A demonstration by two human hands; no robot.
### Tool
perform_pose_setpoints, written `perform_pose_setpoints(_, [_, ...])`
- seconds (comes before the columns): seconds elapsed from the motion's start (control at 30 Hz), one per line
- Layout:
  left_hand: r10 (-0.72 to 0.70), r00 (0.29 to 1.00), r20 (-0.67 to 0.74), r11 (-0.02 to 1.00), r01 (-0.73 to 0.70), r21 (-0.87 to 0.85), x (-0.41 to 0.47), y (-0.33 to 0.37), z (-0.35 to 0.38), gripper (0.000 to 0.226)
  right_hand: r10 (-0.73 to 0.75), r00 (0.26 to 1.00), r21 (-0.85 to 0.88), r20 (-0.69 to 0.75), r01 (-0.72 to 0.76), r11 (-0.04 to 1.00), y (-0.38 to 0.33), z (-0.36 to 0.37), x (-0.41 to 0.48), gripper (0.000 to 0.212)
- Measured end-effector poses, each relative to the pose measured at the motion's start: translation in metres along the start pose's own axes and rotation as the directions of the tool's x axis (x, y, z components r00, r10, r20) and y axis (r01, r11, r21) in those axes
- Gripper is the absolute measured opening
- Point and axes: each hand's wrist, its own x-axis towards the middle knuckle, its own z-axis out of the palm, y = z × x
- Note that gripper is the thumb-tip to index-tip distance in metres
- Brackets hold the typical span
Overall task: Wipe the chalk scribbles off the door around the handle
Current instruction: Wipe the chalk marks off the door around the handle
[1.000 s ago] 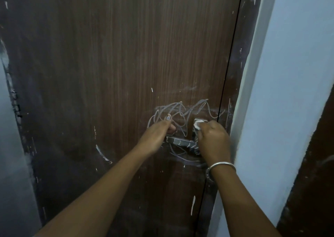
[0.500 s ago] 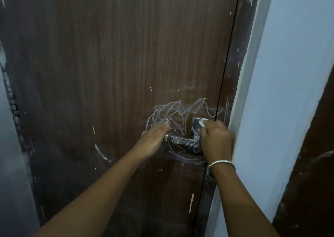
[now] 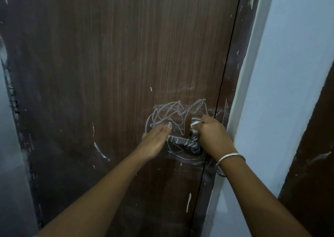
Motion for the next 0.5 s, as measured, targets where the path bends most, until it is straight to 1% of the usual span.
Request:
perform_pose_setpoints(0.07, [-0.005, 1.000, -0.014, 1.000, 0.006, 0.019, 0.000, -0.001, -0.004, 0.054, 0.078, 0.997, 0.032, -0.016, -0.077, 0.997, -0.003, 0.000, 0.000, 0.028])
perform_pose_setpoints(0.13, [-0.011, 1.000, 0.000, 0.998, 0.011, 0.056, -0.001, -0.002, -0.007, 0.060, 0.113, 0.993, 0.056, -0.044, -0.111, 0.992, -0.007, 0.002, 0.001, 0.029])
perform_pose_setpoints(0.2, [-0.007, 1.000, 0.013, 0.995, 0.006, 0.100, -0.001, -0.005, -0.009, 0.068, 0.051, 0.998, 0.056, -0.032, -0.049, 0.997, -0.010, 0.005, 0.002, 0.028])
perform_pose_setpoints(0.27, [-0.003, 1.000, 0.017, 0.994, 0.001, 0.109, -0.002, -0.007, -0.010, 0.068, -0.054, 0.998, 0.009, 0.026, 0.053, 0.999, -0.012, 0.007, 0.003, 0.027])
perform_pose_setpoints(0.3, [0.002, 1.000, 0.019, 0.994, -0.004, 0.110, -0.002, -0.007, -0.010, 0.070, -0.077, 0.996, -0.007, 0.055, 0.077, 0.997, -0.013, 0.007, 0.005, 0.025])
perform_pose_setpoints(0.4, [0.001, 0.999, 0.036, 0.995, -0.004, 0.100, -0.005, -0.009, -0.011, 0.084, -0.063, 0.992, -0.045, 0.108, 0.068, 0.997, -0.014, 0.002, 0.008, 0.024])
perform_pose_setpoints(0.43, [0.001, 0.999, 0.036, 0.995, -0.005, 0.098, -0.005, -0.011, -0.012, 0.083, -0.042, 0.992, -0.056, 0.118, 0.049, 0.997, -0.012, -0.001, 0.007, 0.024])
perform_pose_setpoints(0.5, [0.011, 0.999, 0.033, 0.993, -0.014, 0.116, -0.007, -0.015, -0.014, 0.071, 0.041, 0.992, -0.039, 0.119, -0.037, 0.999, -0.006, -0.006, 0.004, 0.024])
